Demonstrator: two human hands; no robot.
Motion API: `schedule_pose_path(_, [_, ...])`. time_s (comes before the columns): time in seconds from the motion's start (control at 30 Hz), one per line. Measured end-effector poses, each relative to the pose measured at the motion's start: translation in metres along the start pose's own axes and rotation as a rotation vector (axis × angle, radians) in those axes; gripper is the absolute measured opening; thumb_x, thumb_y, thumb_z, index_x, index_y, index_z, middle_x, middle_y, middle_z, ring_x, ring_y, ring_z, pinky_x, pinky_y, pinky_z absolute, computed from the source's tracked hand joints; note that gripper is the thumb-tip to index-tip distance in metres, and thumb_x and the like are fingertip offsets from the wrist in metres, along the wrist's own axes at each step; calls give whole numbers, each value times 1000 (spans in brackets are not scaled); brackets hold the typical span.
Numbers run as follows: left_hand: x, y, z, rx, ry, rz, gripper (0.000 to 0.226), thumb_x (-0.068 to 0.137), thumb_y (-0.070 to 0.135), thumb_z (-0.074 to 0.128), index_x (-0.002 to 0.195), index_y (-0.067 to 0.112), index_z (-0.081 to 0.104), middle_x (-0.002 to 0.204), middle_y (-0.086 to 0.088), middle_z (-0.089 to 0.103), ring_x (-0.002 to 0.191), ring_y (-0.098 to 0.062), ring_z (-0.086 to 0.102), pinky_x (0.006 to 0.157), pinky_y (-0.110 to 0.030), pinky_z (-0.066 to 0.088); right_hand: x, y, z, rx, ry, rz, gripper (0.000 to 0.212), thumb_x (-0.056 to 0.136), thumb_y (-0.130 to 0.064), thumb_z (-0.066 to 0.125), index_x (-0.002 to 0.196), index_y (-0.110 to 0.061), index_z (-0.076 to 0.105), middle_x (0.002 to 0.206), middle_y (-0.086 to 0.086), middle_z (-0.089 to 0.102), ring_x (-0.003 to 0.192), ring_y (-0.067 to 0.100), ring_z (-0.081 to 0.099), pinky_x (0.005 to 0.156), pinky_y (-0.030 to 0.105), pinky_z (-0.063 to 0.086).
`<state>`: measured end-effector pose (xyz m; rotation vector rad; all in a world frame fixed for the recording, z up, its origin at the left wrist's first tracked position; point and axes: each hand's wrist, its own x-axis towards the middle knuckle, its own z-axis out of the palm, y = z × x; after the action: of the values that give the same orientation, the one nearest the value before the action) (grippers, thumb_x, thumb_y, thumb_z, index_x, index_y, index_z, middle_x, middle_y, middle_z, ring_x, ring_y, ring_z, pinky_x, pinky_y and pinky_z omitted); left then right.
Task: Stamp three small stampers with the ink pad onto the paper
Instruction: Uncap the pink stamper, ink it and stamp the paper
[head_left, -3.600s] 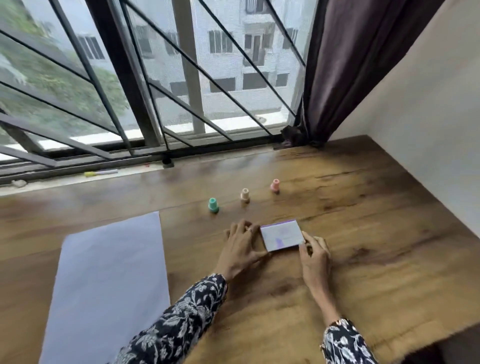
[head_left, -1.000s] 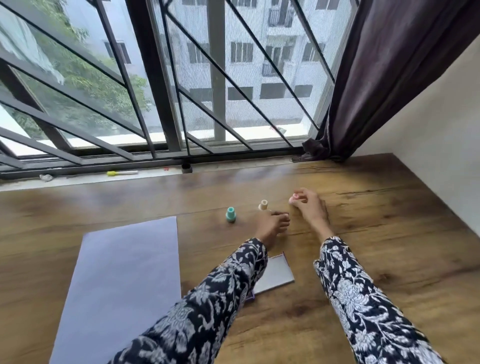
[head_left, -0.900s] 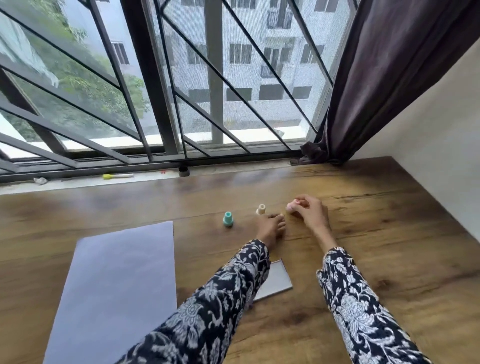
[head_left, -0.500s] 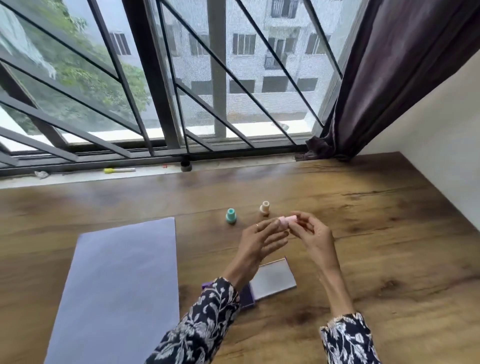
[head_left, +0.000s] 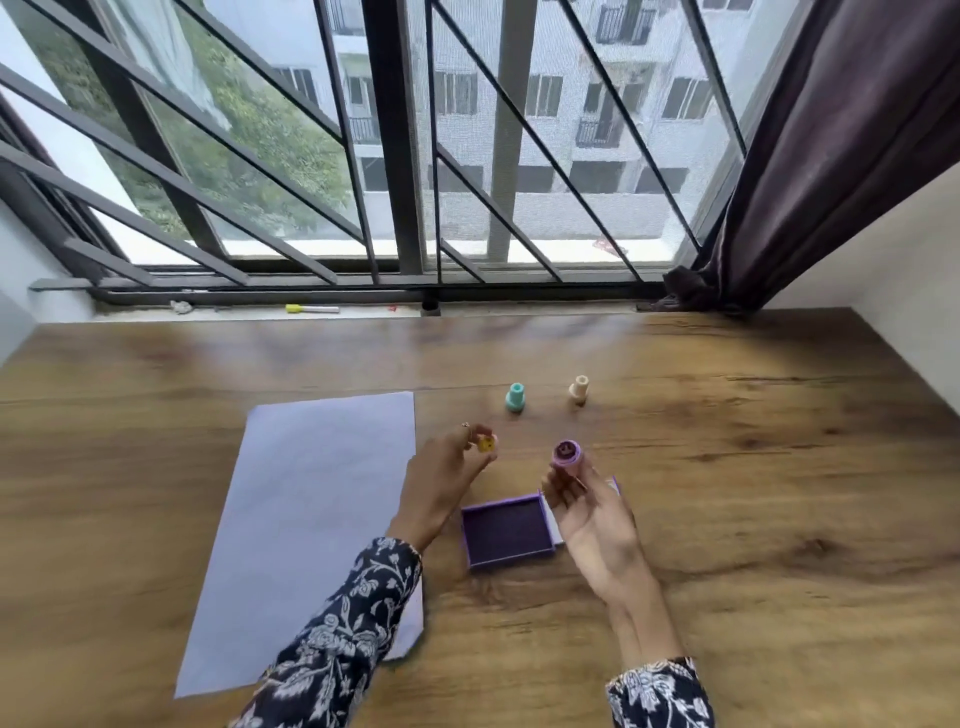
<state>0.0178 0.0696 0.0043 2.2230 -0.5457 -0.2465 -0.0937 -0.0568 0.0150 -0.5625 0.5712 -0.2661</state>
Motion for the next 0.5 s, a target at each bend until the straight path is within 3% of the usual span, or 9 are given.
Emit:
schedule_pose_path(0.13, [-3, -15, 2, 191, -29, 79, 23, 87, 30, 57, 109, 24, 63, 104, -3, 63, 101, -20, 56, 75, -32, 45, -11, 6, -1, 104, -34, 57, 16, 79, -10, 52, 78, -7, 67, 69, 5, 71, 62, 11, 67, 60, 19, 57])
schedule_pose_path(0.3, [-18, -27, 3, 155, -41, 82, 37, 86, 28, 60, 121, 19, 56, 111, -6, 58, 107, -23, 52, 85, -34, 44, -15, 12, -9, 110, -11, 30, 18, 90, -7, 43, 85, -10, 60, 74, 5, 72, 67, 12, 68, 62, 19, 57])
schedule_pose_path(0.4, [-36, -38, -1, 208, 37, 152, 41, 82, 37, 64, 118, 18, 59, 119, -5, 59, 114, -23, 45, 96, -34, 40, -20, 15, -14, 63, 16, 11, 23, 91, -6, 43, 78, -9, 63, 71, 5, 72, 65, 11, 68, 61, 19, 58])
schedule_pose_path(0.5, [-56, -51, -2, 258, -40, 176, 65, 70, 55, 67, 126, 25, 52, 130, 2, 50, 123, -22, 36, 99, -33, 28, -22, 21, -16, -124, 44, -55, 10, 83, -8, 54, 80, -11, 63, 71, 1, 73, 67, 8, 67, 63, 17, 57])
